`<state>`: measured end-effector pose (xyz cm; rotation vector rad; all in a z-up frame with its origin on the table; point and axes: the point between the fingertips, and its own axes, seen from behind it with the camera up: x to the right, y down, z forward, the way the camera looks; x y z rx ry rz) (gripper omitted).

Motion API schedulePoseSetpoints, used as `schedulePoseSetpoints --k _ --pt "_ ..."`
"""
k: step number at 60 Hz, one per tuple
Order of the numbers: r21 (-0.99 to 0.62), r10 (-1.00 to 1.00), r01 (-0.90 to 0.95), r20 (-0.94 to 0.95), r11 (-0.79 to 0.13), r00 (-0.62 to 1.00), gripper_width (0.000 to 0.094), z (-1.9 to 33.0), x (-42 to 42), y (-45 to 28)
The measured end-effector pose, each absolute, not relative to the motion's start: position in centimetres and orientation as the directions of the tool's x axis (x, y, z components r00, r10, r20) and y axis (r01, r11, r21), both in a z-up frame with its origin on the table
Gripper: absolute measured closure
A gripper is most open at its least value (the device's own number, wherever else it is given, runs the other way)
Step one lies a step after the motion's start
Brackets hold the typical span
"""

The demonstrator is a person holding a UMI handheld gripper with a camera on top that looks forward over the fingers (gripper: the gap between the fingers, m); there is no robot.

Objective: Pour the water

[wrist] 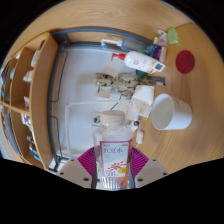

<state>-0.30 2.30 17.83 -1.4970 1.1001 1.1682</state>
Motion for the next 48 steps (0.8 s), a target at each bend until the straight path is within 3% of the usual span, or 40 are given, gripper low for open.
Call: schedulePoseSetpoints --k 17,28,40,48 --pt "0.357 -0.162 -0.927 -0.928 -0.117 -0.336 0.0501 16.7 1.4 3.9" --pt "0.509 -0.203 -0.858 -0.849 -0.071 -0.487 0.0498 15.2 1.7 4.4" --pt "0.477 -0.223 -0.875 -0.864 -0.077 -0.451 0.0488 15.2 2.1 4.4" --pt "0.273 -0.195 -0.951 -0.950 -0.149 -0.242 0.0489 18.2 2.3 3.9"
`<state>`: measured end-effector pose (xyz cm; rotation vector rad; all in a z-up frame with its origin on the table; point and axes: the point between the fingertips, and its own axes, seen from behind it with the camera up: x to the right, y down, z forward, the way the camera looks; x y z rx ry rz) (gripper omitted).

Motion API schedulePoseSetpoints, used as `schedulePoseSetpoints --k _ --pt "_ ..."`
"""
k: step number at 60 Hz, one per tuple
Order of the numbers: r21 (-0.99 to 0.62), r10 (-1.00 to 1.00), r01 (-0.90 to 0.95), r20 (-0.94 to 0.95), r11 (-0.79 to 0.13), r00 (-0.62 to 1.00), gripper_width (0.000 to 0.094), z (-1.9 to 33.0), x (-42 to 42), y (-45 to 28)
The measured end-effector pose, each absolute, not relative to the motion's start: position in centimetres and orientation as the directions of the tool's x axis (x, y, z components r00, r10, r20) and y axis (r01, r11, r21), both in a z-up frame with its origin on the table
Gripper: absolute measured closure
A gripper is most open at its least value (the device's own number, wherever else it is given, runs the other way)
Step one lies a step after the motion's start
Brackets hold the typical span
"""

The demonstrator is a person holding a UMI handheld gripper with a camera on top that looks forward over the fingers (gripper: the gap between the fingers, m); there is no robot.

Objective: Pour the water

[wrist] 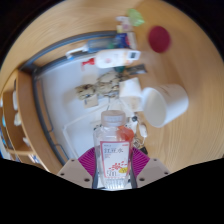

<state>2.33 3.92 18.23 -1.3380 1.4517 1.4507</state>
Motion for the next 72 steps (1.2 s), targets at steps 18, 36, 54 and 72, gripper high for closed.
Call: schedulePoseSetpoints --k 18,36,54,72 --pt "-0.773 -0.151 -0.604 -0.585 -0.194 0.797 0.0467 25.7 12.9 1.4" --pt "-0.964 -0.318 -0.138 -0.061 -0.227 0.946 0.0470 19.9 25.4 2.0" --pt "-0.966 -0.344 -0.110 -0.023 -0.235 0.939 0.0456 13.4 29.4 4.1" --pt "-0.971 -0.305 -0.062 0.012 -0.231 0.952 0.0390 10.1 28.7 4.2"
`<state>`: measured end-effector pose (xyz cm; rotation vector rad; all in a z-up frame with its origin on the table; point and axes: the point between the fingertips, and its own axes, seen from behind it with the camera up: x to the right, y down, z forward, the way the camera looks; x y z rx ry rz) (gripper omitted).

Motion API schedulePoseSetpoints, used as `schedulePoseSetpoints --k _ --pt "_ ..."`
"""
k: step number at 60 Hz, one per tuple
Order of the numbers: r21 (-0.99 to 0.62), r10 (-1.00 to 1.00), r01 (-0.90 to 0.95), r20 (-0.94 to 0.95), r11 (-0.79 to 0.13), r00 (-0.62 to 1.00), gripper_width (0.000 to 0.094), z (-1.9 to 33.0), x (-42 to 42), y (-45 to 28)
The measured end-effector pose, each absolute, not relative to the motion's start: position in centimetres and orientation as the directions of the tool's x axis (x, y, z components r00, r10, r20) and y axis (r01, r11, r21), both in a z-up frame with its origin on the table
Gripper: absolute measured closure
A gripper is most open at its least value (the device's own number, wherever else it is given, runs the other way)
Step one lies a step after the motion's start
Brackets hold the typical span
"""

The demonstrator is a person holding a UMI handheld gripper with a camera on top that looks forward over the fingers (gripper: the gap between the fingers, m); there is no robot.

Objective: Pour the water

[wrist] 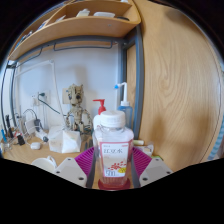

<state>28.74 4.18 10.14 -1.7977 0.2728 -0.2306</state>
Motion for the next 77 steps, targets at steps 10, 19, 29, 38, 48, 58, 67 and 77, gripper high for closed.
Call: schedulePoseSetpoints --k 10,19,29,38,48,58,67,77 --pt "-0.967 -0.319 -0.138 -0.065 -0.212 0.945 0.0307 9.4 28.6 3.2" --pt "-0.949 -0.334 -0.161 -0.065 -0.269 0.940 0.0154 7.9 28.6 1.9" --pt "-0.906 -0.252 -0.149 -0.049 -0.396 0.967 0.0120 6.3 25.8 -2.3" --pt "-0.852 -0.213 -0.176 -0.078 -0.494 0.974 0.0124 7.4 23.3 -7.7" --pt "-0.829 -0.180 -0.139 -0.047 -0.542 0.982 0.0127 11.3 22.1 -11.6" --pt "-0.848 -0.156 -0.171 -0.106 -0.502 0.982 0.0126 15.6 20.4 -12.4" --pt "-0.846 -0.146 -0.176 -0.117 -0.503 0.982 0.0128 17.3 19.7 -13.4" --pt "-0.844 -0.130 -0.160 -0.108 -0.513 0.986 0.0136 17.9 19.7 -13.8"
